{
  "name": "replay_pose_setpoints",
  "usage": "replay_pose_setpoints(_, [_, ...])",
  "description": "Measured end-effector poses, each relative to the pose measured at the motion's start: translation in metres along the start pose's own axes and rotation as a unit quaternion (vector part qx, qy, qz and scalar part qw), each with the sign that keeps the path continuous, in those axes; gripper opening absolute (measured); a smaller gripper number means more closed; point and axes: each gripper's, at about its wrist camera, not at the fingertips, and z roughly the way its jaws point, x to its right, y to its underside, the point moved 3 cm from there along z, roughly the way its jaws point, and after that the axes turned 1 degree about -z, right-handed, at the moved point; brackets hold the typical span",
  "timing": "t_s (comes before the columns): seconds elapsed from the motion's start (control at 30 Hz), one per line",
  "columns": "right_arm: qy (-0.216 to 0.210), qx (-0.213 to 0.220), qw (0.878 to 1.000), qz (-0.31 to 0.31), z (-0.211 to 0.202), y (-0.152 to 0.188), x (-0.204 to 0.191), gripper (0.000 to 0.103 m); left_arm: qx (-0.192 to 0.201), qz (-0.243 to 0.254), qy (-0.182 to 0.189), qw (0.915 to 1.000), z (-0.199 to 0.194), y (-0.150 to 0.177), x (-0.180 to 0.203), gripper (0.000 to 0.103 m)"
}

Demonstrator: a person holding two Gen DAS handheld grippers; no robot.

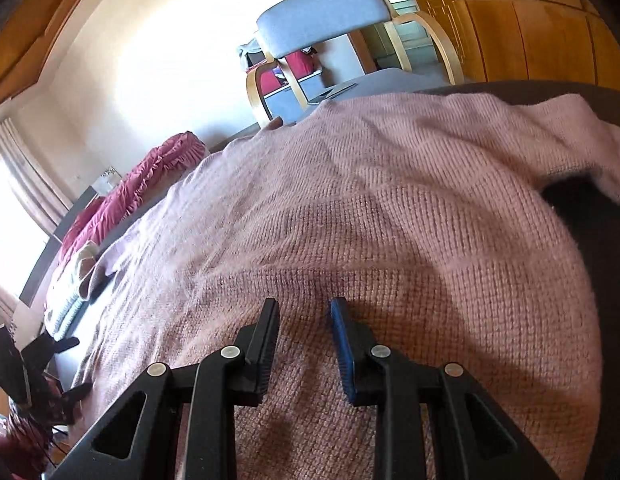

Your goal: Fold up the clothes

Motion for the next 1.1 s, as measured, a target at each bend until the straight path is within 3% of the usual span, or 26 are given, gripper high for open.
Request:
replay_pose_setpoints(0.2, [0.004, 0.004, 1.0, 0.001, 0.0, 0.003, -0.004, 0.026, 0.091, -0.109, -0.049, 0.9887, -0.003, -0.085, -0.022, 0.075])
replay_pose_setpoints(0.27, [0.029, 0.002, 0.999, -0.017, -0.002, 0.004, -0.012, 0.026, 0.092, -0.122, -0.067, 0.986, 0.018, -0.116, -0.019, 0.075])
replay_pose_setpoints(0.37, [0.107, -0.002, 0.989, -0.098, -0.011, 0.01, -0.045, 0.027, 0.041, -0.138, -0.04, 0.9888, 0.073, -0.143, -0.013, 0.075])
replay_pose_setpoints(0.43, [0.112, 0.006, 0.98, -0.163, -0.014, 0.015, -0.076, 0.027, -0.015, -0.152, -0.01, 0.9882, 0.112, -0.144, -0.009, 0.075])
replay_pose_setpoints(0.53, [0.12, -0.006, 0.973, -0.197, -0.004, 0.019, -0.106, 0.027, -0.075, -0.156, 0.026, 0.9846, 0.145, -0.128, -0.002, 0.075])
replay_pose_setpoints(0.6, [0.122, -0.023, 0.974, -0.19, 0.009, 0.019, -0.113, 0.027, -0.066, -0.164, 0.043, 0.9834, 0.141, -0.114, -0.004, 0.076])
replay_pose_setpoints(0.7, [0.111, -0.071, 0.975, -0.177, 0.033, 0.028, -0.116, 0.028, -0.065, -0.209, 0.057, 0.9741, 0.134, -0.098, -0.021, 0.076])
replay_pose_setpoints(0.8, [0.136, -0.074, 0.959, -0.237, 0.031, 0.047, -0.135, 0.028, -0.062, -0.236, 0.065, 0.9675, 0.133, -0.091, -0.029, 0.076])
replay_pose_setpoints(0.9, [0.143, -0.083, 0.945, -0.281, 0.012, 0.073, -0.144, 0.027, -0.064, -0.214, 0.048, 0.9736, 0.135, -0.095, -0.021, 0.076])
replay_pose_setpoints(1.1, [0.107, -0.087, 0.943, -0.303, -0.036, 0.12, -0.14, 0.03, -0.062, -0.216, 0.056, 0.9729, 0.134, -0.094, -0.024, 0.077])
